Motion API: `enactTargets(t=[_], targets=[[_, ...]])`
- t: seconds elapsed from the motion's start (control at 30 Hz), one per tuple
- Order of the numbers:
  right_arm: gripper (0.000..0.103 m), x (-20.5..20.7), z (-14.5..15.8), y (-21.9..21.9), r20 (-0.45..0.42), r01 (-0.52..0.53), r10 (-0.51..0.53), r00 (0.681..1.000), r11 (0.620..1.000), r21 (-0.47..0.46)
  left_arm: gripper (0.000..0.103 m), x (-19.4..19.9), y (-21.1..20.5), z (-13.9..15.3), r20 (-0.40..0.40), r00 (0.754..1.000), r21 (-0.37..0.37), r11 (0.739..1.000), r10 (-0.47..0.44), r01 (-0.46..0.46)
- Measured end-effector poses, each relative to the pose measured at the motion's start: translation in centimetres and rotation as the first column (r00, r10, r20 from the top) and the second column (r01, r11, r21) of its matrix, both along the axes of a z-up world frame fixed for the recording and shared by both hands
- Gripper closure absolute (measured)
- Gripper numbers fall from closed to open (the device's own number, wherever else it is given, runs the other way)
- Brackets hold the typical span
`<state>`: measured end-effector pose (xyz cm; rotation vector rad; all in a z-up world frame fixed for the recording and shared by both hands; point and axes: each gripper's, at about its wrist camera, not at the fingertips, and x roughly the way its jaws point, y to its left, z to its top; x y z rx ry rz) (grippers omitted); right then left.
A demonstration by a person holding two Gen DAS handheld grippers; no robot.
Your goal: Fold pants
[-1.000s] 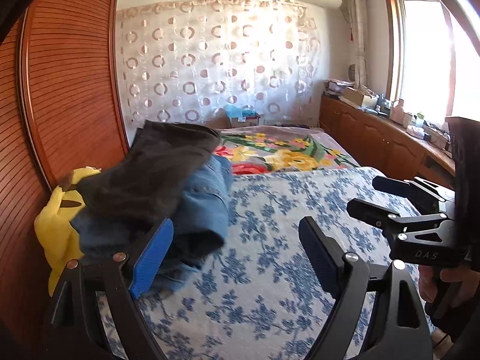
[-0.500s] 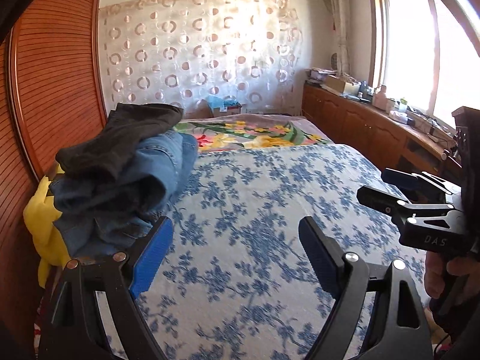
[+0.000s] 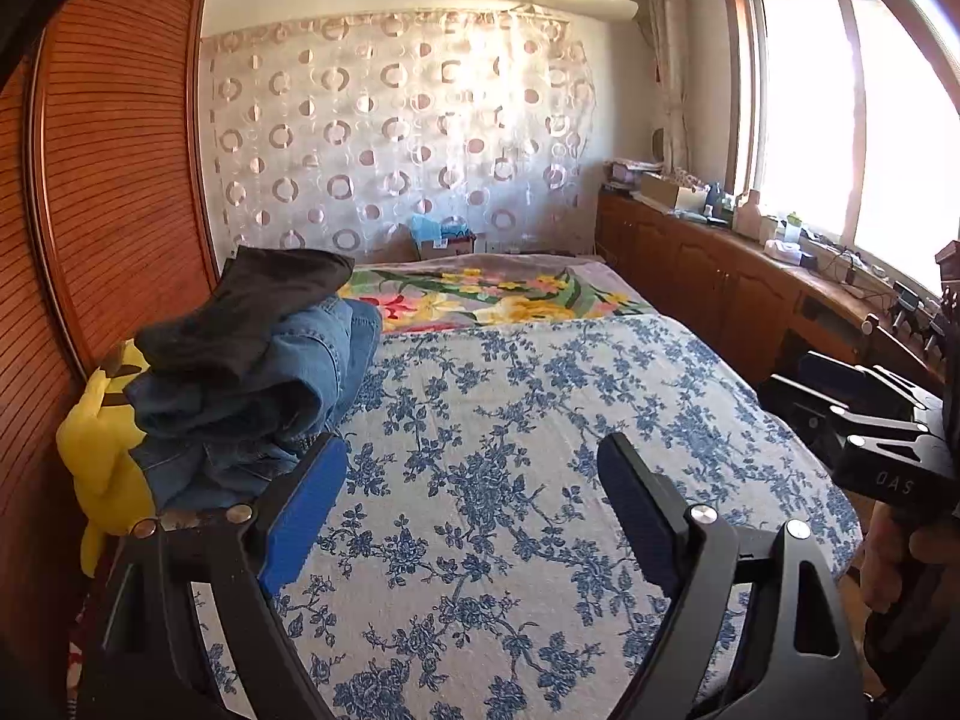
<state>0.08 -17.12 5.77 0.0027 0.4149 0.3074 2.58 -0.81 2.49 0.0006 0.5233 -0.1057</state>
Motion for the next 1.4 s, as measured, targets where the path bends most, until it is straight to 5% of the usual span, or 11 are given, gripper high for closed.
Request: enactTargets(t=[0.5, 1.4], targets=[[0.023, -3.1, 0.3, 0.3, 0.066, 0.016, -0.017, 0.998, 1.0, 0.011, 0.017, -2.7, -0.7, 1.7, 0.041, 0.999, 0.017, 1.0, -0.013, 0.012], [0.023, -2.6, -0.6, 0.3, 0.072, 0.018, -0.019, 0.997, 1.0, 0.013, 0.017, -3.8, 0.4, 1.9, 0.053, 0.998, 0.01, 1.0, 0.019, -0.019]])
